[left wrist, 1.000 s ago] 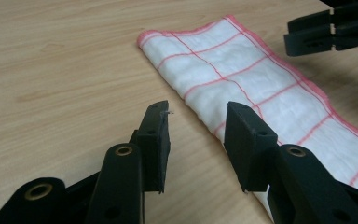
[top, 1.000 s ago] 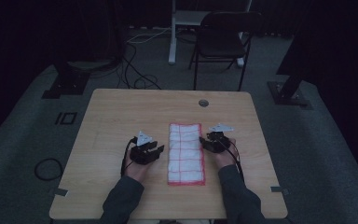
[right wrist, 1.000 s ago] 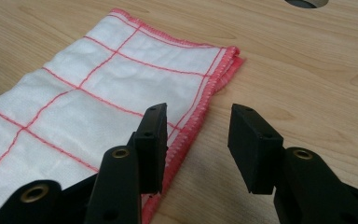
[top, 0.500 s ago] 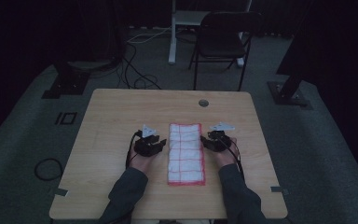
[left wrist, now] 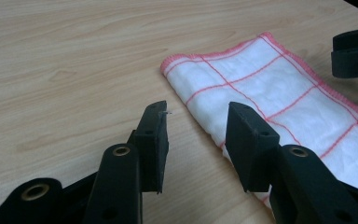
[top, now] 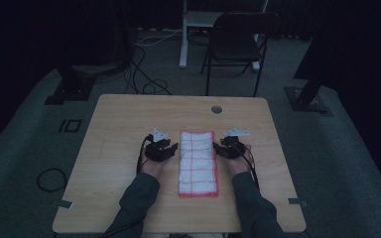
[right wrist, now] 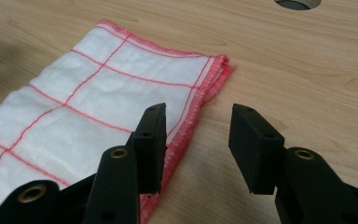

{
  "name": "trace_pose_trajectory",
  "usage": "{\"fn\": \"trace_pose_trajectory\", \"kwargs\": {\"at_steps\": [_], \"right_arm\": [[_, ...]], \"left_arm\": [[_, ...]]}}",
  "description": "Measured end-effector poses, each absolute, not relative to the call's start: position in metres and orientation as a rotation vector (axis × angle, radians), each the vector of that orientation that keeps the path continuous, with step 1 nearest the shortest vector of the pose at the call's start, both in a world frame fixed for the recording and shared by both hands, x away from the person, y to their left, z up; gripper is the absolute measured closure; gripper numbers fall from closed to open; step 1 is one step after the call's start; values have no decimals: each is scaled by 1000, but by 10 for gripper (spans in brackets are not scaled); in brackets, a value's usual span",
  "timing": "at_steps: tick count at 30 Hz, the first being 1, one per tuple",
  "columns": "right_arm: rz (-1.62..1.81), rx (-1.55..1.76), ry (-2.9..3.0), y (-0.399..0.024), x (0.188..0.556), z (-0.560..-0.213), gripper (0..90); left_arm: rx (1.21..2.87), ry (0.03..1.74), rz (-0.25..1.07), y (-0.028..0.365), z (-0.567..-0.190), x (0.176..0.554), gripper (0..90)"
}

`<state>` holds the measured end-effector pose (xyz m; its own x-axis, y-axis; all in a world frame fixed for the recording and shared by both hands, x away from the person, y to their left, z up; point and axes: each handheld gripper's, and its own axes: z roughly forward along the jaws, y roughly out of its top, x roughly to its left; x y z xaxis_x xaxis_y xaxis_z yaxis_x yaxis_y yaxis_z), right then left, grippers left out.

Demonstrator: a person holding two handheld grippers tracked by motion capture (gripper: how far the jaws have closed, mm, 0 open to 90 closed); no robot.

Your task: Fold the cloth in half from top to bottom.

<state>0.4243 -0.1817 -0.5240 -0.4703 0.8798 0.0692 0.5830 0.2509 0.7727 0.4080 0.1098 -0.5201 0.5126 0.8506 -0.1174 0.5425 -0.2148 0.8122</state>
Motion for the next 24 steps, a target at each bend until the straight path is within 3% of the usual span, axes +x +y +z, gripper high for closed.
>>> {"fn": "trace_pose_trajectory", "kwargs": {"at_steps": [24], "right_arm": [[1039,1398,2142,-174,444,-533,572]], "left_arm": [[1936,1179,436,84,-531,435,581]]}}
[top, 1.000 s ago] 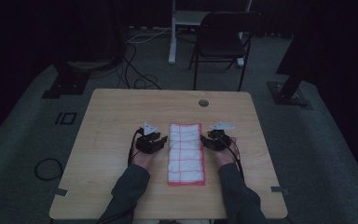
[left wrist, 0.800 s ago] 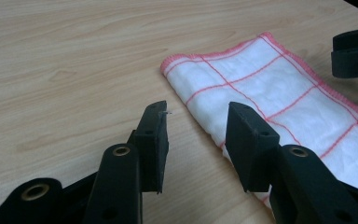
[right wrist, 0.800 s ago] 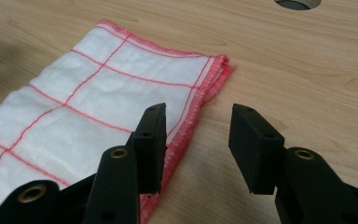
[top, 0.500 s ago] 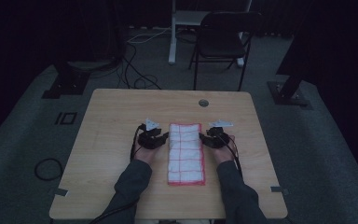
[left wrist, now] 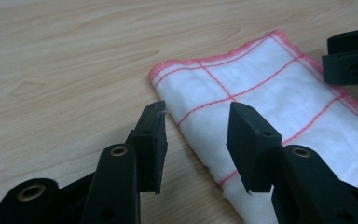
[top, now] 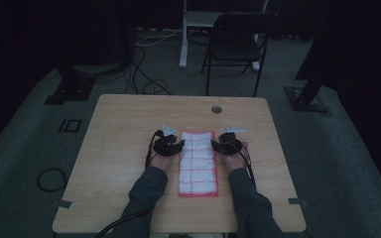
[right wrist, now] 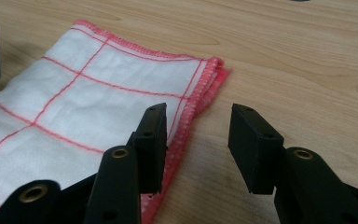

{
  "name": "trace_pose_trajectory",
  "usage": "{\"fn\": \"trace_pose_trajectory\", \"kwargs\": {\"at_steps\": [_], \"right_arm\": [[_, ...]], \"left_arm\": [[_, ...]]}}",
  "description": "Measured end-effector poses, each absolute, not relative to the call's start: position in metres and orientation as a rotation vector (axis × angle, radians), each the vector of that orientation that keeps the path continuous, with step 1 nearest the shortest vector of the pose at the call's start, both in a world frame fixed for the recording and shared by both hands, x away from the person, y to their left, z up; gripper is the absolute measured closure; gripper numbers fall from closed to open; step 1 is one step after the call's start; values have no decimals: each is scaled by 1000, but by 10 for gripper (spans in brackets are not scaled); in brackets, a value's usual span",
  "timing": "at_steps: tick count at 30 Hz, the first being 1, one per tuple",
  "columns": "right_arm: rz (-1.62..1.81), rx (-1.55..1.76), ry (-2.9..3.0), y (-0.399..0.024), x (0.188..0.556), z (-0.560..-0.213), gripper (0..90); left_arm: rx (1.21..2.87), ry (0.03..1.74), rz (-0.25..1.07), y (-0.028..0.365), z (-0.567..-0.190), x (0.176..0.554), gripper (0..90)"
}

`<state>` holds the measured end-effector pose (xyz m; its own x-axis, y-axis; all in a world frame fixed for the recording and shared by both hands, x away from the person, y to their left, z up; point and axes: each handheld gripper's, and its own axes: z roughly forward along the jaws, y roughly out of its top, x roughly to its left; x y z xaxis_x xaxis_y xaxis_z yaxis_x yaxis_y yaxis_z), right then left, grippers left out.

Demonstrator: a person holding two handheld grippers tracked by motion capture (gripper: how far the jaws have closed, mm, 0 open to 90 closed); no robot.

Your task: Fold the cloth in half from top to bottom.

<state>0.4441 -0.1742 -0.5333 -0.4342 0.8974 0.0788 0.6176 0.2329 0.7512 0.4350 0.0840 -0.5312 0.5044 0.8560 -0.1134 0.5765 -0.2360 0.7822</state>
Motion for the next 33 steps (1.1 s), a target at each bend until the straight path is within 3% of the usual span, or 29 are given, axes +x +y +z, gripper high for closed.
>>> {"fn": "trace_pose_trajectory", "kwargs": {"at_steps": [33], "right_arm": [[986,1483,2136,-157,471,-540,543]], "left_arm": [[1937,1284,376,75,-542,459,550]]}}
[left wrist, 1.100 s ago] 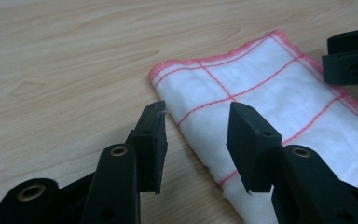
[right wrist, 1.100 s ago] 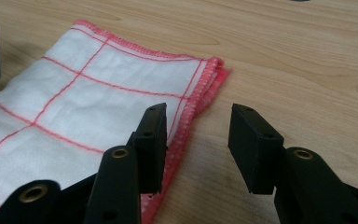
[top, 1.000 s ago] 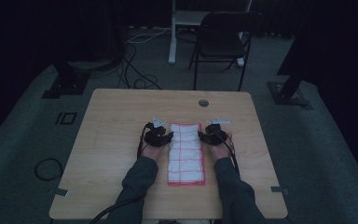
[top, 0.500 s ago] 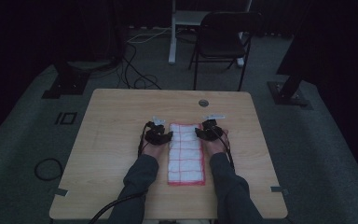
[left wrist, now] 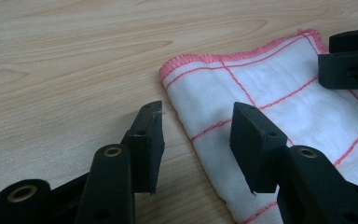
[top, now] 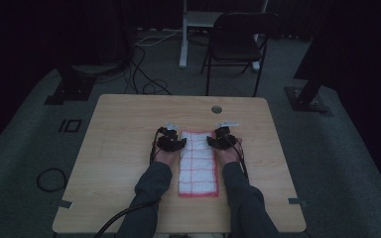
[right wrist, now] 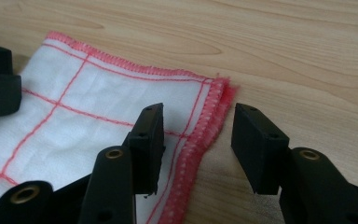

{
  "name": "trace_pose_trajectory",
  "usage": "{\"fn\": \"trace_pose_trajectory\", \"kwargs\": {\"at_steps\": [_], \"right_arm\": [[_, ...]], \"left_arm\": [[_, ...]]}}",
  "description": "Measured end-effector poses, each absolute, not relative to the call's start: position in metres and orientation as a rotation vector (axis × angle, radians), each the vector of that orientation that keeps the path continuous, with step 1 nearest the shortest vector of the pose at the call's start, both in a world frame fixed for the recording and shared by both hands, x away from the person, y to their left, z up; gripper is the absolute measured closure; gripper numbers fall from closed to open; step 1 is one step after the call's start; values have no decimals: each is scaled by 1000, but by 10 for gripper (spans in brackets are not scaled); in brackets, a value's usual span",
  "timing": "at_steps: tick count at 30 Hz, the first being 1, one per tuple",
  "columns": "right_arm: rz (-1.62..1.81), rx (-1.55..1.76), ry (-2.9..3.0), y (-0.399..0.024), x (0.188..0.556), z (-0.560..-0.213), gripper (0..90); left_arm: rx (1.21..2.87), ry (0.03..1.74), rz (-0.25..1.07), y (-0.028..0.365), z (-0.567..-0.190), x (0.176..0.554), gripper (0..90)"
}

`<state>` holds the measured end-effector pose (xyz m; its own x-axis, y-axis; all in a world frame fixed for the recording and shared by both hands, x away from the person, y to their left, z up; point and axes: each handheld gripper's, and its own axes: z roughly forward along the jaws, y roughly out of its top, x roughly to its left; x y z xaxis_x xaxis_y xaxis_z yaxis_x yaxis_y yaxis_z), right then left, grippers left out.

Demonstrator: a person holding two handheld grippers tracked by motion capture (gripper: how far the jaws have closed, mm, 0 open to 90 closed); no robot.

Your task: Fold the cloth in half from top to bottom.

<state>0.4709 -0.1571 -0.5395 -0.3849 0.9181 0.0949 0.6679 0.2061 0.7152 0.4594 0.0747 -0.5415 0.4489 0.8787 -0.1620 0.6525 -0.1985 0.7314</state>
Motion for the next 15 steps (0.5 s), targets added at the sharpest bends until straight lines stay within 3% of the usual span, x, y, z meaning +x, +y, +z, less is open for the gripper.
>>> {"fn": "trace_pose_trajectory", "kwargs": {"at_steps": [8,15], "right_arm": [[954,1489,2152,-153,470,-537,582],[961,1474,2180,-149,469,-537,747]], "left_arm": [[1933,1291,302,70,-540,460,588],[1968,1293,313,66,-538,459,702]]}}
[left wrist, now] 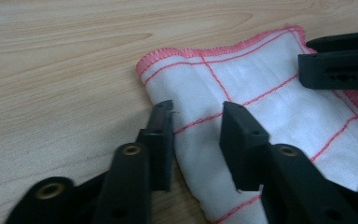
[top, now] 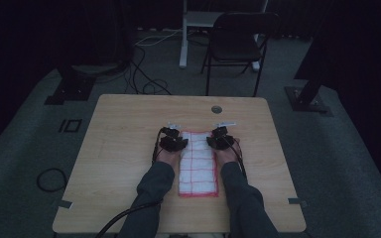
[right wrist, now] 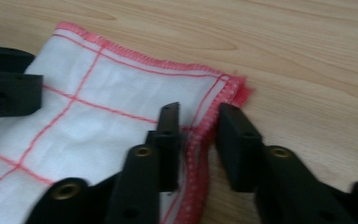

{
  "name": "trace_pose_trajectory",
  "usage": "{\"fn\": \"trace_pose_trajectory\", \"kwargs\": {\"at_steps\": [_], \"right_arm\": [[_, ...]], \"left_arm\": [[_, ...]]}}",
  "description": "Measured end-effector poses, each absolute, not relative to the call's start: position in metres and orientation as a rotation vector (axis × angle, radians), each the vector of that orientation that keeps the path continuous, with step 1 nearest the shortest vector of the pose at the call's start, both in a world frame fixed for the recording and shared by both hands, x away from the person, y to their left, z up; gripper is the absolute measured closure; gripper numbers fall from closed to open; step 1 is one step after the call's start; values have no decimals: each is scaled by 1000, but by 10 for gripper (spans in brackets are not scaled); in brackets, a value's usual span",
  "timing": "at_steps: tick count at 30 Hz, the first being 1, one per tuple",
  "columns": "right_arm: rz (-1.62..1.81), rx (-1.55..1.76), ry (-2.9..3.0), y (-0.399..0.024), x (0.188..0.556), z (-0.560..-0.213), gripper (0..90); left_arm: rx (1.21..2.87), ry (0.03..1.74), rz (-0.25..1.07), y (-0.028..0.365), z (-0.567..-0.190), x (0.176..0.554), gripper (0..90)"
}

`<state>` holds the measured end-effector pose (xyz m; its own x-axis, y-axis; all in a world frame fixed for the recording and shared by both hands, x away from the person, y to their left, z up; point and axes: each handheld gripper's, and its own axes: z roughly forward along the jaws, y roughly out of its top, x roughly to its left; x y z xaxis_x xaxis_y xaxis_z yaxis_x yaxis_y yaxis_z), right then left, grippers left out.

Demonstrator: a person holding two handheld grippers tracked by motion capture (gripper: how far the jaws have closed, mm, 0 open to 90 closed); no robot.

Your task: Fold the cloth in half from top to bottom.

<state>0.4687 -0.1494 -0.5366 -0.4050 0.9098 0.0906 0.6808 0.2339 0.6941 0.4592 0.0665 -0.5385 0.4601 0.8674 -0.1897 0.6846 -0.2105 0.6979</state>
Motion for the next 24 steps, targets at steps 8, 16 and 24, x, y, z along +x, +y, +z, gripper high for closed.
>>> {"fn": "trace_pose_trajectory", "kwargs": {"at_steps": [8,16,24], "right_arm": [[1010,1468,2185,-150,467,-538,856],[1047,1462,2159,-155,466,-533,859],[1091,1456,2134,-160,467,-524,858]], "left_arm": [[2026,1294,286,64,-532,463,858],[2011,1266,309,62,-524,462,859],[1975,1243,317,63,-511,463,858]]}}
